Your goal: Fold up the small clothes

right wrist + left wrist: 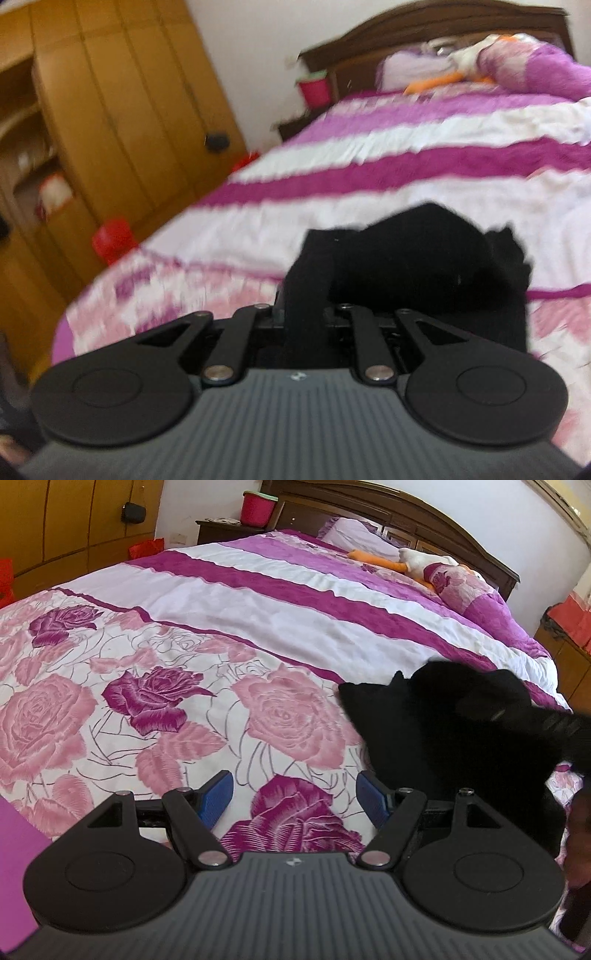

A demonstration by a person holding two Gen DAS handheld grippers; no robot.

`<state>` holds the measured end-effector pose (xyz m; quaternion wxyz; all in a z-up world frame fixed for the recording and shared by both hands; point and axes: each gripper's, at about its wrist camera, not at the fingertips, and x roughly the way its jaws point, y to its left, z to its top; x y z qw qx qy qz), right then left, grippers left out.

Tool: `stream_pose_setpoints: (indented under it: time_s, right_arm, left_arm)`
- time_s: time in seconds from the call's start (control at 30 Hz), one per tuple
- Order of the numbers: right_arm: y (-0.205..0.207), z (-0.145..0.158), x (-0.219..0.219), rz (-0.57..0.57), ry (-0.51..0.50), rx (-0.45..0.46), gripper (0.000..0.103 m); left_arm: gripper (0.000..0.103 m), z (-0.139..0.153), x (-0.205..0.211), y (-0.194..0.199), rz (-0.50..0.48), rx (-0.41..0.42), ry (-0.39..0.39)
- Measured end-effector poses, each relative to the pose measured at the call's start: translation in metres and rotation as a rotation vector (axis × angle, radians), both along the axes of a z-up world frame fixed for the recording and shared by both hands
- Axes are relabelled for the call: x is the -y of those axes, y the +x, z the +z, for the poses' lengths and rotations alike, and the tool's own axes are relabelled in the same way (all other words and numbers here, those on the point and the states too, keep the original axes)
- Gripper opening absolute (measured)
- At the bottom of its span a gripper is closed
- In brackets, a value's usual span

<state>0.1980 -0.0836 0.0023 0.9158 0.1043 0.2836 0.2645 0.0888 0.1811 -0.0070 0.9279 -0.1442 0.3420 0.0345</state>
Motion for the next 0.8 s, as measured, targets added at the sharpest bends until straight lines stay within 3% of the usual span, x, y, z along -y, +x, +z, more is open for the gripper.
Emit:
stream_pose_setpoints:
  time_s: [0.2, 0.53, 0.67, 0.8]
  right_arm:
    - [-0.009, -0.022, -0.021, 0.059, -0.056, -0.046, 0.018]
    - [-0.033, -0.001, -0.006, 0.095, 0.018, -0.019, 0.04]
    - [-0.048, 0.008, 0.011, 0.093, 0.056, -0.017, 0.04]
    - [-0.057, 0.015, 0.034, 0.017, 0.034, 0.004, 0.04]
  left_arm:
    - [0.078, 0.0, -0.006, 0.0, 0.009, 0.007, -0.008]
    - [0.078, 0.023, 0.012, 0.011, -0.049, 0.068, -0.032]
    - [0.078, 0.032, 0.024, 0.02, -0.082, 0.097, -0.053]
    - [0.078, 0.034, 0.04, 0.036, -0.13, 0.106, -0.065]
